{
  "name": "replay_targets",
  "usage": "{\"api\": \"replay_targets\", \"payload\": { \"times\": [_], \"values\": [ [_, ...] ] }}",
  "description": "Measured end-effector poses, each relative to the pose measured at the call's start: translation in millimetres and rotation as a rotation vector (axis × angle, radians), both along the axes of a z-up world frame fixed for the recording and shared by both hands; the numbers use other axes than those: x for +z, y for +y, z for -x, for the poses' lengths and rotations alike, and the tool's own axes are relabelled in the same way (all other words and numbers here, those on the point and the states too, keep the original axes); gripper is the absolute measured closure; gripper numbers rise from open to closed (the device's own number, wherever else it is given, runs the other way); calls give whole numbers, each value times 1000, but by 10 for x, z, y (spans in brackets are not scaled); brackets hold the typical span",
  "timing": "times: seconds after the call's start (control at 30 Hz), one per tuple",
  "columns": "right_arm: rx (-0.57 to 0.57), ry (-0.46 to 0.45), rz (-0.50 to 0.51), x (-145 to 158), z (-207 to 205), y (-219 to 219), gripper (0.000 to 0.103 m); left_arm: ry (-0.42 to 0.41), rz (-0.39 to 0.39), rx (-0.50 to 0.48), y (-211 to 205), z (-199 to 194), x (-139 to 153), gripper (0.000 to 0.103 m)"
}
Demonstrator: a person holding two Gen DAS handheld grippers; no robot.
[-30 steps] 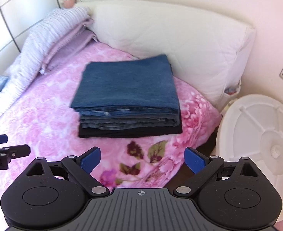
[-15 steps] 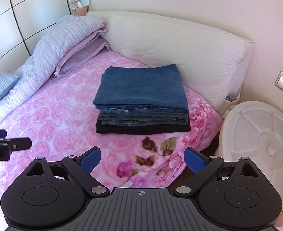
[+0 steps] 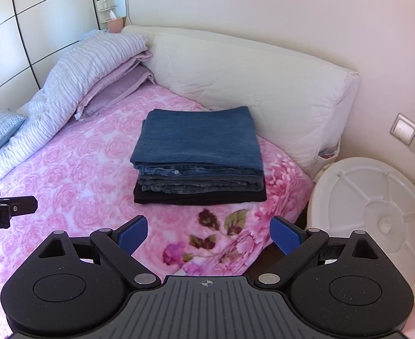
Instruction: Fold clothes
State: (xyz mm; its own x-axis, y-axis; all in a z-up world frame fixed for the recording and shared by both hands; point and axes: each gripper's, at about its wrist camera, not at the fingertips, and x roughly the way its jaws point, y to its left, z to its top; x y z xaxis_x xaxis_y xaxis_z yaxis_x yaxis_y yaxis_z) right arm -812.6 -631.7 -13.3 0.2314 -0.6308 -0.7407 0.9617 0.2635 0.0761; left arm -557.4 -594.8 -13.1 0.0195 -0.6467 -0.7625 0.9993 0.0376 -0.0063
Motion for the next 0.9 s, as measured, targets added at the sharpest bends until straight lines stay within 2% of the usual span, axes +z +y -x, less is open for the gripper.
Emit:
{"api": "replay_targets", "payload": {
  "times": [0.9],
  "values": [
    [-9, 13, 7, 90, -15, 208, 7, -14, 0, -73, 163, 193, -19, 7]
  ]
}}
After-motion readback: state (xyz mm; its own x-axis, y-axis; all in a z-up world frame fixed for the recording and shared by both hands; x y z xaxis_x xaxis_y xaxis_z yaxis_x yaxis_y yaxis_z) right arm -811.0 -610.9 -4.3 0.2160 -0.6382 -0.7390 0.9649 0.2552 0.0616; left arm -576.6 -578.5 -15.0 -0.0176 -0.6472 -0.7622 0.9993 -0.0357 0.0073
